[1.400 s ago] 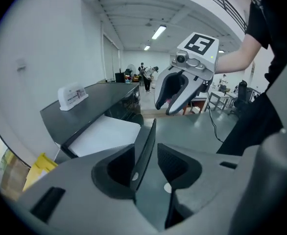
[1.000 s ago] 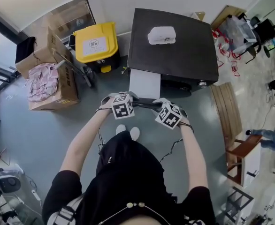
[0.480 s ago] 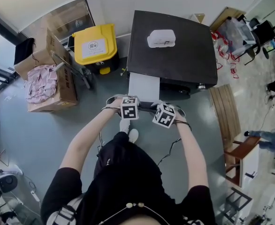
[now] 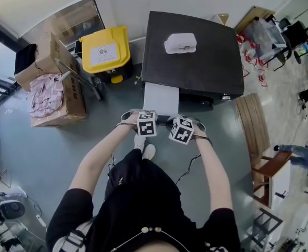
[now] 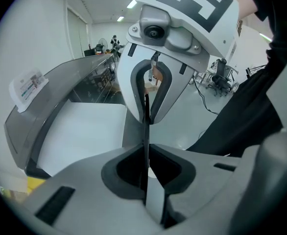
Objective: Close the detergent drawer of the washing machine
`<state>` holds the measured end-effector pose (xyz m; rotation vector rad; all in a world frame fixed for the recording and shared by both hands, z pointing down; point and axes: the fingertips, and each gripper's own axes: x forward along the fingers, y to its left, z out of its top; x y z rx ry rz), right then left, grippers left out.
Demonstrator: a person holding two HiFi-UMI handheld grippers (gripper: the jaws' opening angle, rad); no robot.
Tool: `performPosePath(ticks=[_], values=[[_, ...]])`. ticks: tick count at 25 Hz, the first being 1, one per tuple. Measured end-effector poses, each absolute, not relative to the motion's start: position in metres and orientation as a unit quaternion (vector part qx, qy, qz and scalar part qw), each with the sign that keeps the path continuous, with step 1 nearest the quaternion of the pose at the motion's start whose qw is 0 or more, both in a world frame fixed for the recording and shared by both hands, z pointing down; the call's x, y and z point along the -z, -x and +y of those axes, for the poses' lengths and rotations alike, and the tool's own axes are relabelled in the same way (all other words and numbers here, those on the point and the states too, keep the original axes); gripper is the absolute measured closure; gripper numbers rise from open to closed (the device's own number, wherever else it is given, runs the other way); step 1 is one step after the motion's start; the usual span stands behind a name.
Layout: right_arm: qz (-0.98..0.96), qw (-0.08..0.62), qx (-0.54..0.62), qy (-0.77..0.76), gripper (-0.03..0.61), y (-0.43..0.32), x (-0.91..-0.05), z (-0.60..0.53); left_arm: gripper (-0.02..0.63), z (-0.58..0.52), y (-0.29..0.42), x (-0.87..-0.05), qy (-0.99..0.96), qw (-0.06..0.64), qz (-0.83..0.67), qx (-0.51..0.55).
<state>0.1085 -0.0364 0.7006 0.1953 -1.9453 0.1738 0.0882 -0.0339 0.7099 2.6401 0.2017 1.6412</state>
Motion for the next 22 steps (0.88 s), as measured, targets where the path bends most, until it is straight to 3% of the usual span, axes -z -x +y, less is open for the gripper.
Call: performPosePath(ticks=[22], values=[[-0.812,0.578,-0.081,-0.017,0.545,-0.106,-0.692,-0.037,0.580,-0.036,-0.087,-0.699,-0.851,0.047,0.085,-0.515]])
